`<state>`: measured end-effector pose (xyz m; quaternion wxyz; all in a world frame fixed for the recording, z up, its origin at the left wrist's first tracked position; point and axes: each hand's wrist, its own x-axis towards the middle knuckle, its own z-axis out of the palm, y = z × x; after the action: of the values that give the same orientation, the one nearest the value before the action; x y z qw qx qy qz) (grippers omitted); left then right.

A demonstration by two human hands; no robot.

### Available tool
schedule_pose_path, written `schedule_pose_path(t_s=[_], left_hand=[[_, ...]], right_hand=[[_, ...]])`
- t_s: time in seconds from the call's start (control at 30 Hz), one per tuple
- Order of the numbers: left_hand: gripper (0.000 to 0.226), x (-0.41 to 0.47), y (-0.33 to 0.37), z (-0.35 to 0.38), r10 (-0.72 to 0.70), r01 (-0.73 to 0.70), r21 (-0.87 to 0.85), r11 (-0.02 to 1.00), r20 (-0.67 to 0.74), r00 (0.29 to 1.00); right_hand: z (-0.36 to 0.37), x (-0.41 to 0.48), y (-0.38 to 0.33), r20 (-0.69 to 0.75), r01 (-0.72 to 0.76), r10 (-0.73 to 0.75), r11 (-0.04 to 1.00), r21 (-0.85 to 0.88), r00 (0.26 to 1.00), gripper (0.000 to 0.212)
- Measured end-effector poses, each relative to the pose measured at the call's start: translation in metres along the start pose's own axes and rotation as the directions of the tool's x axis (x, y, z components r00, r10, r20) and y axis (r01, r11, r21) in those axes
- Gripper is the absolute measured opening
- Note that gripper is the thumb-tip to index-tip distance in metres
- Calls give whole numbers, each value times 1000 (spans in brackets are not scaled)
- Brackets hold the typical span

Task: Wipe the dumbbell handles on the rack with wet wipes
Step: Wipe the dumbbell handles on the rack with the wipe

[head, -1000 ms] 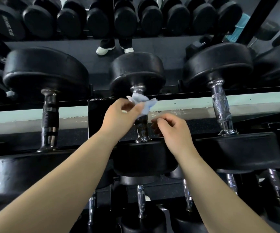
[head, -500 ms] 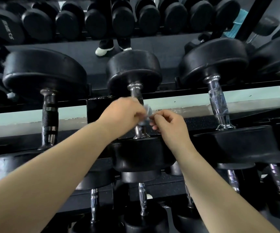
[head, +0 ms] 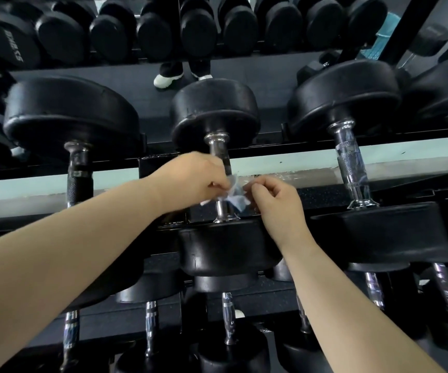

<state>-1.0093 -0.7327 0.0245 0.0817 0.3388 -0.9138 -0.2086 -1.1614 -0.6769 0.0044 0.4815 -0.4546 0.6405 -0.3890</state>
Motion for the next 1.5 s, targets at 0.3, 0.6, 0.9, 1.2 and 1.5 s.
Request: schedule_pose_path(t_s=[0.3, 0.6, 0.9, 1.2, 1.5], left_hand=[[12, -2, -2, 3, 66, -73, 163, 984, 49, 997], [35, 21, -9, 3, -430, 477, 92, 874, -311, 848], [25, 23, 1, 11, -777, 522, -617, 589, -255, 576], [13, -5, 8, 31, -859, 521, -838, 164, 139, 493], [8, 9, 3, 36, -854, 317, -942, -112, 254, 455]], right_hand=[[1, -2, -1, -53, 19, -19, 1000, 9, 998, 26], [2, 0, 2, -44, -16, 18, 999, 50, 999, 26], [1, -1, -1, -30, -28, 30, 999, 42, 999, 26], [0, 0, -3, -13, -21, 21, 1000, -10, 1000, 27], [0, 0, -1, -5, -16, 16, 999, -31, 1000, 26]])
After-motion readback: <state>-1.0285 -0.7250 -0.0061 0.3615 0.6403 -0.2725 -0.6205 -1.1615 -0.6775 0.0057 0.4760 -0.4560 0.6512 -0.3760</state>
